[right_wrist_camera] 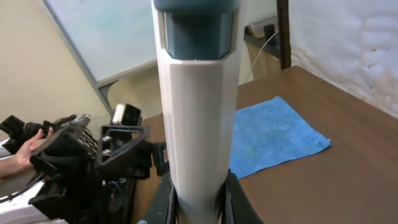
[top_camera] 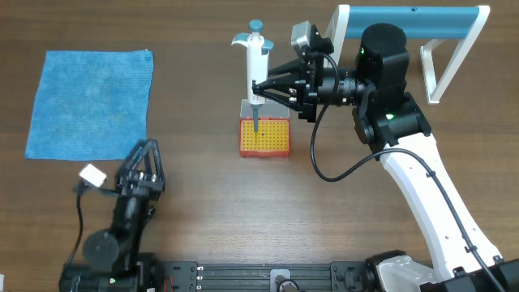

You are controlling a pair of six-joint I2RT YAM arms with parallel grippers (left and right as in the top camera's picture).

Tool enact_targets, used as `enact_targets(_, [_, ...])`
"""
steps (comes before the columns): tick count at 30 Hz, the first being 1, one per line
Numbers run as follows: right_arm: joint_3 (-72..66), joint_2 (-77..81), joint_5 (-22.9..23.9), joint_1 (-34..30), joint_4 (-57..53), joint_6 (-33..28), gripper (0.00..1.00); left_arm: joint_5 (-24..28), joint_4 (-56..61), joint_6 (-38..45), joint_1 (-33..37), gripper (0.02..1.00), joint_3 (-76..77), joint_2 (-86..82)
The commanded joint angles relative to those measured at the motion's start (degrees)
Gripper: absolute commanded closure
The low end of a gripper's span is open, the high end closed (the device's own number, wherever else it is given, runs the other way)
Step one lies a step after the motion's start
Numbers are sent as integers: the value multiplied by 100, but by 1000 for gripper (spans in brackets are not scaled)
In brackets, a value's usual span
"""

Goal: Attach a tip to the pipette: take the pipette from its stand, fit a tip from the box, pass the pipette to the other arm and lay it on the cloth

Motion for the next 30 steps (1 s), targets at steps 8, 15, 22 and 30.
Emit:
enact_targets(8, [125,-131,-365,282,26,221,925,2046,345,643,-15,23,1182,1172])
enact_targets(15, [125,-131,-393,310,26,323,925,4441,343,1523,212,23,3578,4223])
enact_targets(22, [125,-131,-708,313,31,433,925,7820,264,931,387,20,6092,7160])
enact_targets(30, [125,-131,-708,313,68,741,925,7820,1582,857,-339,20,6384,7656])
